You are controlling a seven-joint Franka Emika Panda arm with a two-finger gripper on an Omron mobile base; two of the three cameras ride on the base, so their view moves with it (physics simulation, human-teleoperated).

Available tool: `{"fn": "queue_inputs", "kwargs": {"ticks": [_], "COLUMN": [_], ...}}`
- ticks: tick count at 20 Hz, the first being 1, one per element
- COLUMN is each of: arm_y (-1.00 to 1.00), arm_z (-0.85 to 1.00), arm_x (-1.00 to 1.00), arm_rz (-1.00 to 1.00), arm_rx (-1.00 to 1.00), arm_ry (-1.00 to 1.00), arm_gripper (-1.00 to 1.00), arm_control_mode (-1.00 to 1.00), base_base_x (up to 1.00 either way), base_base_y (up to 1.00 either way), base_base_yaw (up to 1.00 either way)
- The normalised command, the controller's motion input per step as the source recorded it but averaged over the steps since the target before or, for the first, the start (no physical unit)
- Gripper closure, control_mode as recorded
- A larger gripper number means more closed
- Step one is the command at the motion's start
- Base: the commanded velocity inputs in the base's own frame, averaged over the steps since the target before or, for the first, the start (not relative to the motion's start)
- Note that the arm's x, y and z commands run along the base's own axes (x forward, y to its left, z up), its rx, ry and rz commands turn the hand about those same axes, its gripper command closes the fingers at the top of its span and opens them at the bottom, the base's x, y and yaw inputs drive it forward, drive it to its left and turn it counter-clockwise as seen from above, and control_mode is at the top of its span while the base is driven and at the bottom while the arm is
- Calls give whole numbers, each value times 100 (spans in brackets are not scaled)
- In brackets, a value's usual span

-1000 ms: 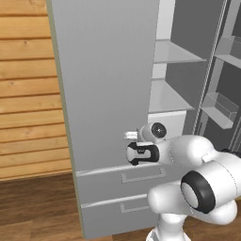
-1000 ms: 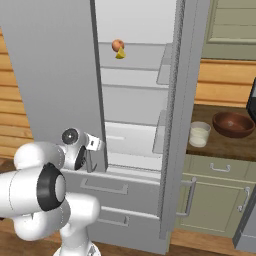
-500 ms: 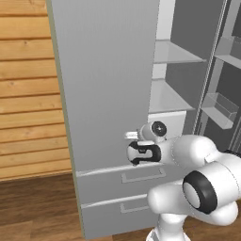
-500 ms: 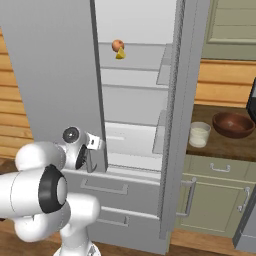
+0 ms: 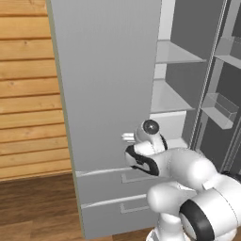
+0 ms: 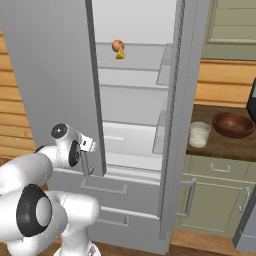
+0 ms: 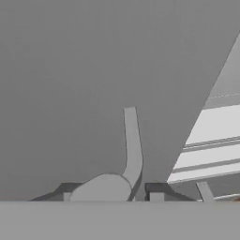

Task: Grab a lemon wedge from the fridge and one ice cube from the ice bowl, and put them in the glass of lemonade.

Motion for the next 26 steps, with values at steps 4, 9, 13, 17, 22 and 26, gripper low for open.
{"fn": "queue_inputs", "kwargs": {"ticks": [4,9,13,17,22,26], "arm_y": [26,44,79,100,52,-5], "arm_z": [6,0,-3,-18,38,78], "arm_x": [-90,-100,-100,-96,-100,-84], "arm_rz": [-13,-8,-2,0,0,0], "arm_rx": [1,0,0,0,-3,0], "arm_ry": [24,26,9,-3,-17,-36], "arm_gripper": [100,100,100,100,100,100], "arm_control_mode": [-100,-100,-100,-100,-100,-100], "base_base_x": [0,0,0,0,0,0], "base_base_y": [0,0,0,0,0,0], "base_base_yaw": [0,0,0,0,0,0]}}
